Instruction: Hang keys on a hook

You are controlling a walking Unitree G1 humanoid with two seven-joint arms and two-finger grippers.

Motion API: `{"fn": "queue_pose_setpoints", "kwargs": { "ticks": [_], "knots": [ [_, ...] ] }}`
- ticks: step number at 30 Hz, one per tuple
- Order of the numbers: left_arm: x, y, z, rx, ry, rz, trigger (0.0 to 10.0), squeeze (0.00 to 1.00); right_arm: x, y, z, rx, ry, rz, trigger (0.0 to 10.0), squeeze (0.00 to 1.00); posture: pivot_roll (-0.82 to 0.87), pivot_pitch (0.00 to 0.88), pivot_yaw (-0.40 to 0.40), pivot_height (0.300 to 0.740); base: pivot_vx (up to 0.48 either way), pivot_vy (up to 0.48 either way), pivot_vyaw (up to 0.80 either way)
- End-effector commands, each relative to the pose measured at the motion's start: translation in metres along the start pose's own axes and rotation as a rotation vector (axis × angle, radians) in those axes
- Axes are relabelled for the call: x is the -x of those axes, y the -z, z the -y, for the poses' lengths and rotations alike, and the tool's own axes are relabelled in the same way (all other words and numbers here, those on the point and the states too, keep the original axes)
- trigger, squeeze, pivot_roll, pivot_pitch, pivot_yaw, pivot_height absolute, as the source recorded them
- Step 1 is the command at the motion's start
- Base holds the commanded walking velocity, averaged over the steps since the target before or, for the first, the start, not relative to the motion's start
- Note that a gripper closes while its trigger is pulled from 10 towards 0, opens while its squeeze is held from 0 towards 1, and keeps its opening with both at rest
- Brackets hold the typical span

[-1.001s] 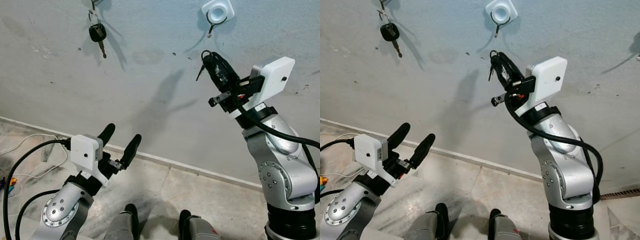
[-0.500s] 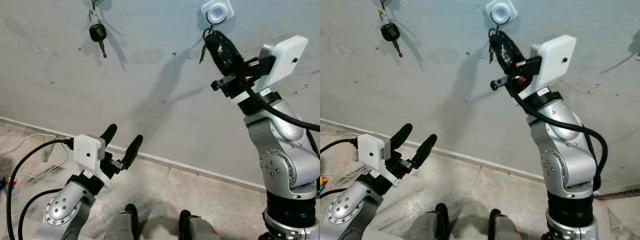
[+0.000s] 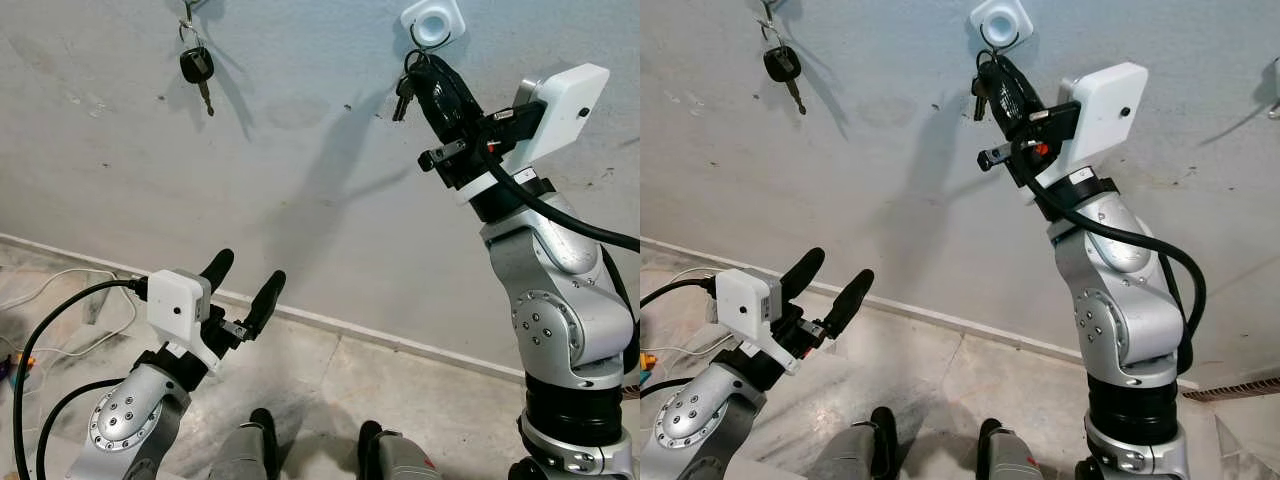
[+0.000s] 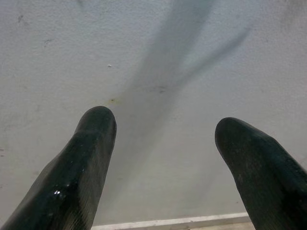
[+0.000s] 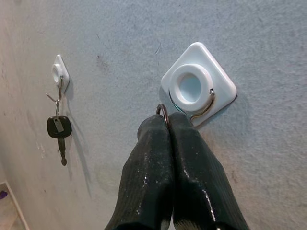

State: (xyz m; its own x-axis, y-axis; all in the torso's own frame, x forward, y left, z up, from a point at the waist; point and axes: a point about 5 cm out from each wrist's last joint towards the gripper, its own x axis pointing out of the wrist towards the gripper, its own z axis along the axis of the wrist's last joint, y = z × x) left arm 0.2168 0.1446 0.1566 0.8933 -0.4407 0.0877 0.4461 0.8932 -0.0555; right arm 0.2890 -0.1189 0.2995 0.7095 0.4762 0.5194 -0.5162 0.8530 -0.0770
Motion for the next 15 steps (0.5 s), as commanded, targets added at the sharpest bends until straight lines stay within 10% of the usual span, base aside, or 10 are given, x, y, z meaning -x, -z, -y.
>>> {"fn": "queue_pose_setpoints", "kwargs": {
  "ticks": [1,15],
  "knots": [
    [0.0025,0.0050,0.0009,-0.002,0.001,-0.024,10.0,0.00,-0.0010,-0.0032,-0.0014,-0.003,-0.007,0.016,10.0,0.00,0.05,0.277,0.030,0.740,0.000,0.000,0.00],
    [0.0038,0.0055,0.0022,-0.002,0.000,-0.030,10.0,0.00,0.0018,0.0032,-0.0023,-0.020,-0.001,-0.011,10.0,0.00,0.05,0.283,0.030,0.740,0.000,0.000,0.00]
  ]
}}
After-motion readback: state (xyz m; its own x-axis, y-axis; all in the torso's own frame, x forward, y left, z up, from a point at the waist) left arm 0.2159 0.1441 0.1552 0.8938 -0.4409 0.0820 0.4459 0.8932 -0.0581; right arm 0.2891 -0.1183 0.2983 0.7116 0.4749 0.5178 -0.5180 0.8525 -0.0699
